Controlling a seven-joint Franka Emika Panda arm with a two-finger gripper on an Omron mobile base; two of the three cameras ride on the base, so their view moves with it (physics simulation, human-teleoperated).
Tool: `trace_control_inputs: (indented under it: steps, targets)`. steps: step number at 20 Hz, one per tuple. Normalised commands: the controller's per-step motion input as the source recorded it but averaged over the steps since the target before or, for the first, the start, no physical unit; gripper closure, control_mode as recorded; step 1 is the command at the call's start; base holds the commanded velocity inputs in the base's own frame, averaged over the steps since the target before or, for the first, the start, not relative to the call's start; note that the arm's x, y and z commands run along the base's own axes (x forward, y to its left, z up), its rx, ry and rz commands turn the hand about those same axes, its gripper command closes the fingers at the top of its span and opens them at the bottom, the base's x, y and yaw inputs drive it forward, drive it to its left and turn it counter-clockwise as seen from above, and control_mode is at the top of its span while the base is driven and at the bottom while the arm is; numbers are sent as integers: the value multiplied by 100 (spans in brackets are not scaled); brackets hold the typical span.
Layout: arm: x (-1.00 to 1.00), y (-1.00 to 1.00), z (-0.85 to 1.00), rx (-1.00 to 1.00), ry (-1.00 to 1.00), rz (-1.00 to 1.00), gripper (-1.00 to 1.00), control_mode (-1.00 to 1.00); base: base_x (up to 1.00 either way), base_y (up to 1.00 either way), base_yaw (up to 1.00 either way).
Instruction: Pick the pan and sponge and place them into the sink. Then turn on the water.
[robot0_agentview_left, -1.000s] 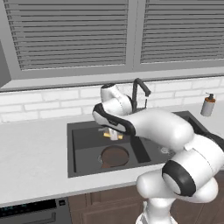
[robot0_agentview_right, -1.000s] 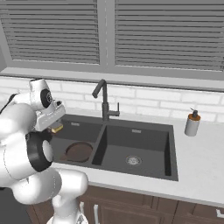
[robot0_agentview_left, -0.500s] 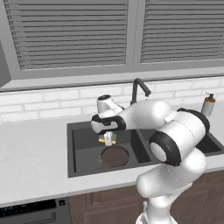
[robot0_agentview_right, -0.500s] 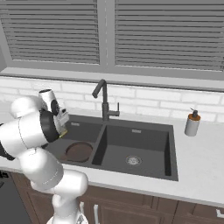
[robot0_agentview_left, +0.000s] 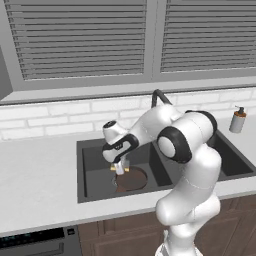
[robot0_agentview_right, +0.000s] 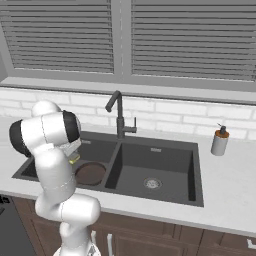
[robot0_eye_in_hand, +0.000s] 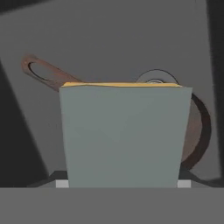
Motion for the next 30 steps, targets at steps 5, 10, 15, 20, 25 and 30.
trace_control_inputs:
  steps: [5,10,15,20,25,30]
  targets:
    - [43,0,-42,-6,5,0,100,-100,0,0,0]
    - [40,0,-39,-1,7,0,100,-100,0,0,0]
    - [31,0,-36,0,5,0,100,-100,0,0,0]
    - [23,0,-41,0,2,0,100,-100,0,0,0]
    - [12,0,-41,0,0,0,100,-100,0,0,0]
    - [2,0,-32,0,0,0,100,-100,0,0,0]
